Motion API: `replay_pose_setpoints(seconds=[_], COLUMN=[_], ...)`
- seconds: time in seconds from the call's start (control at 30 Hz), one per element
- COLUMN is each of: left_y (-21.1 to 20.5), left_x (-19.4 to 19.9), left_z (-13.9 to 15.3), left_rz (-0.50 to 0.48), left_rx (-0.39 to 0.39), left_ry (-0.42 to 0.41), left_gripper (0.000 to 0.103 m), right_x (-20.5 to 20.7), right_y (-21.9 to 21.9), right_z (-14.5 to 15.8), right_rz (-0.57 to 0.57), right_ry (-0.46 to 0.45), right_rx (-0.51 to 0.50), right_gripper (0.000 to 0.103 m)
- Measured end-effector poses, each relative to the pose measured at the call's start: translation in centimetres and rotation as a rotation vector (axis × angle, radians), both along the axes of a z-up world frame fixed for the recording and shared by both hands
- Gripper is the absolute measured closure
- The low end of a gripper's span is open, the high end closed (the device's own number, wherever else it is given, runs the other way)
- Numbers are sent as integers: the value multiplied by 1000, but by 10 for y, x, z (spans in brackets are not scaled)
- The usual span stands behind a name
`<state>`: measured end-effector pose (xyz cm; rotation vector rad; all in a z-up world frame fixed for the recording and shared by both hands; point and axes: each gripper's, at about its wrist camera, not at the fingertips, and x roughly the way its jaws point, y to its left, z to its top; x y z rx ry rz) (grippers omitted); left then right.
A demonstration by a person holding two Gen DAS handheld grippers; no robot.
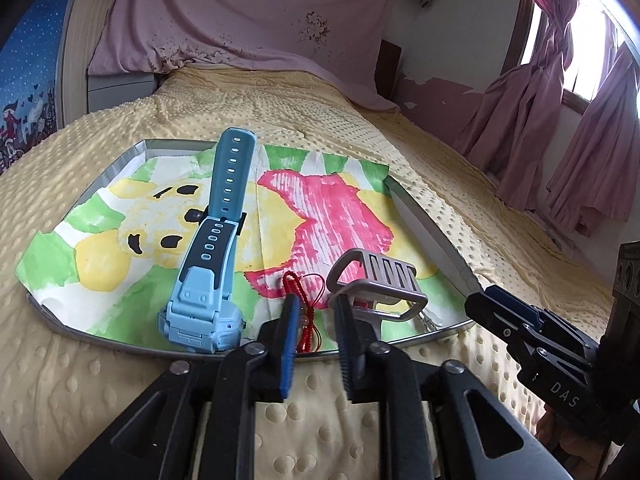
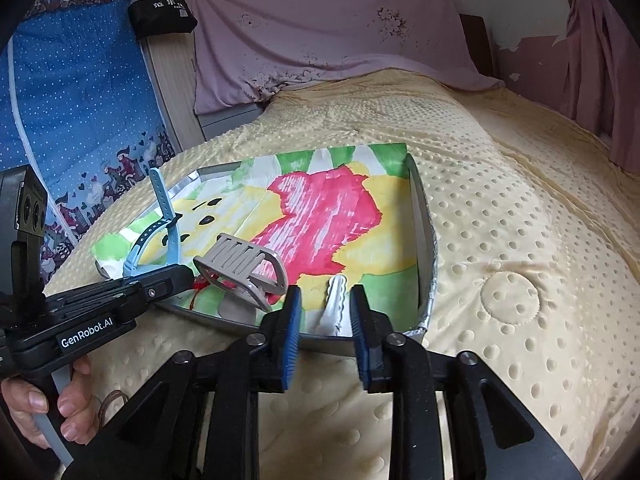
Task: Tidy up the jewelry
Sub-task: 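Carry the bracelet with the left tool into the tray while the right tool carries the clip there, release both, then move both open tools back from the tray toward the remaining jewelry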
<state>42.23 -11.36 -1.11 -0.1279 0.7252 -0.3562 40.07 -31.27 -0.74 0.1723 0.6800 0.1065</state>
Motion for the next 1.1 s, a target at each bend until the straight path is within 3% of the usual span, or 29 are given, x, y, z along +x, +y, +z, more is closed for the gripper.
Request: replay_pose_setpoints(seconds=[0.03, 0.1, 0.17, 0.27, 0.33, 0.43, 0.53, 0.6, 0.77, 1.1], left_y=[0, 2, 3, 5, 6, 10, 16, 21, 40, 79], left_x=[-3, -11, -17, -27, -36, -53, -71, -84, -117, -172], left_z=[2, 9, 15, 23, 29, 39, 47, 51, 57, 60], left_rz=[8, 34, 28, 46, 60, 89, 105, 122, 155, 208], left_rx=[1, 0, -12, -21, -22, -13, 5, 17, 41, 36], left_ry=[-15, -67, -103, -133, -165, -226, -272, -297, -340, -353], left_gripper=[56, 35, 35, 34, 22, 11, 6, 1, 0, 0], right_x=[-3, -9, -15, -26, -33, -46, -60, -70, -96, -145], right_y=[-2, -6, -10, -17, -21, -28, -28, -27, -21, 4], right_z=[1, 5, 8, 15, 19, 25, 33, 37, 50, 71], right_rz=[-5, -19, -34, -57, -69, -88, -96, -105, -110, -92], right_ry=[-9, -26, -45, -78, -100, -141, -187, -218, -270, -276], right_rx=[3, 3, -2, -3, 2, 18, 9, 7, 5, -24], right_gripper=[68, 68, 67, 56, 55, 43, 30, 12, 1, 1])
